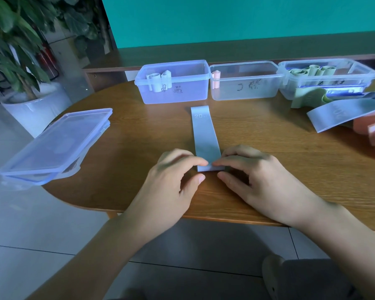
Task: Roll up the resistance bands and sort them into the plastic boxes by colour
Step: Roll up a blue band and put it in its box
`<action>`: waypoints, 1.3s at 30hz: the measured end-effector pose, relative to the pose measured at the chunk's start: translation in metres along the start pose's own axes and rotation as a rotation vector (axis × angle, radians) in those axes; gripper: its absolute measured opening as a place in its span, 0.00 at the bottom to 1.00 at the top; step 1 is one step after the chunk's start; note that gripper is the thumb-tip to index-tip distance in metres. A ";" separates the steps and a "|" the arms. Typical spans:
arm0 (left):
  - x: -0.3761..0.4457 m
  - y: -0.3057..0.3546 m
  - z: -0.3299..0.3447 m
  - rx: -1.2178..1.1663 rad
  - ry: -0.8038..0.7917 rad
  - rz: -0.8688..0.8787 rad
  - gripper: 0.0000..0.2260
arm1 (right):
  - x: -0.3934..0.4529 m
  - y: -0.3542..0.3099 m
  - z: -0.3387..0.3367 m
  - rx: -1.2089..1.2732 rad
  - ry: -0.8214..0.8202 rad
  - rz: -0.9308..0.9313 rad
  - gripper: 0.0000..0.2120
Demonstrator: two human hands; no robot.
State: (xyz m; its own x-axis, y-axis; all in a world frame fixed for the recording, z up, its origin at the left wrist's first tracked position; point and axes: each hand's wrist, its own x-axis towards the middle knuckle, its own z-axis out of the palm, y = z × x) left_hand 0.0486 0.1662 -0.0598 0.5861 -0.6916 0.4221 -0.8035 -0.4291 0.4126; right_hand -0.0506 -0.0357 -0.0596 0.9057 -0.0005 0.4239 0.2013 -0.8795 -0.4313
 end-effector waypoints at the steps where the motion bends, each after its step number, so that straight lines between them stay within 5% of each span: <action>1: 0.000 0.000 0.000 0.006 -0.006 0.008 0.11 | 0.001 0.000 0.000 -0.006 -0.006 0.002 0.14; 17: 0.007 -0.005 0.002 0.038 -0.032 -0.024 0.18 | 0.006 0.008 0.004 -0.025 -0.042 0.061 0.16; 39: 0.032 -0.013 0.009 0.097 0.029 0.038 0.10 | 0.017 0.017 0.010 -0.031 0.038 0.017 0.14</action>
State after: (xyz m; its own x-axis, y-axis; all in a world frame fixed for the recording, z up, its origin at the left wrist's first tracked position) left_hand 0.0764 0.1443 -0.0587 0.5567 -0.6917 0.4600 -0.8306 -0.4582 0.3164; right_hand -0.0280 -0.0460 -0.0677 0.8938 -0.0334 0.4473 0.1740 -0.8933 -0.4144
